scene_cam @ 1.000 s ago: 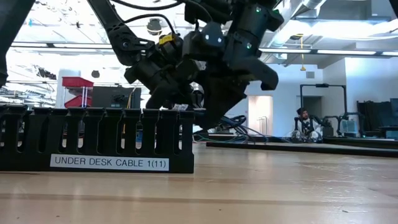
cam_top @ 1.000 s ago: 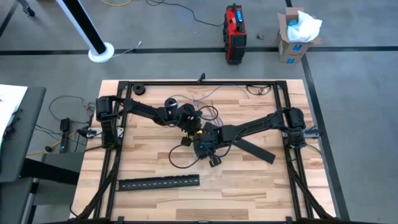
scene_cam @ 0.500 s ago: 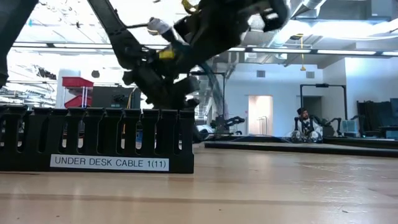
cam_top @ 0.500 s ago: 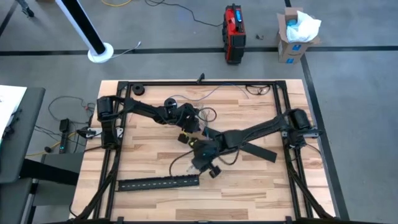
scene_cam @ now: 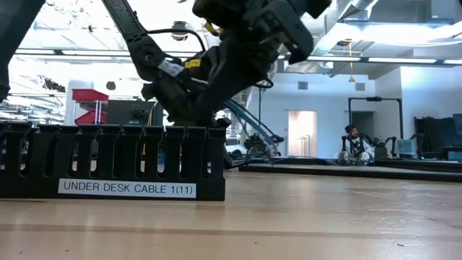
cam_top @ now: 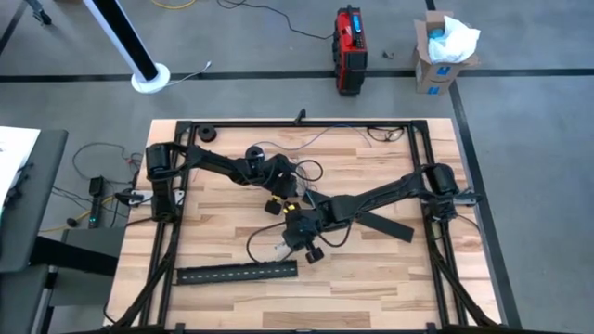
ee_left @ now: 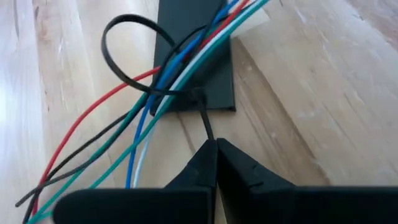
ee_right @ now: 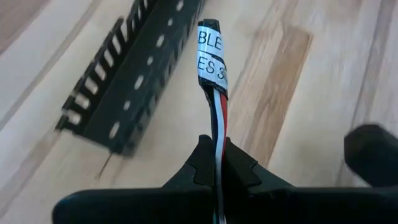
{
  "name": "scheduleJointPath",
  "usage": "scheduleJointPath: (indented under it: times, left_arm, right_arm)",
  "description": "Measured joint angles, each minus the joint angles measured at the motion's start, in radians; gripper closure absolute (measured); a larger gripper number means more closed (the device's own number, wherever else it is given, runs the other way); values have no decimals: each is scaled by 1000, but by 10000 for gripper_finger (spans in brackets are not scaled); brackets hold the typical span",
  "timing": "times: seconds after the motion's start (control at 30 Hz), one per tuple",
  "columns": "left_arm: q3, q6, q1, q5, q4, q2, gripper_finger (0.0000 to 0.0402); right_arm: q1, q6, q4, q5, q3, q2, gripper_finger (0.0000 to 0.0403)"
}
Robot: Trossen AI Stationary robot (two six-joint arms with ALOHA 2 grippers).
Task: Ziptie cables
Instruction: Wrap the cable wires with the black zip tie
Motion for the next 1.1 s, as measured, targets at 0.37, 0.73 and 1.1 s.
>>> scheduleJointPath:
  times: [0.37, 0.73, 1.1]
  left_arm:
    - [0, 13, -1, 4, 22, -2, 402]
    - [0, -23, -1, 6, 18, -2, 402]
    - [2, -92, -4, 60, 22, -3, 402]
  right_arm:
    - [-5, -13, -33, -22, -4, 2, 403]
    - [-32, -100, -36, -44, -4, 2, 403]
    - [-46, -21, -34, -76, -4, 2, 381]
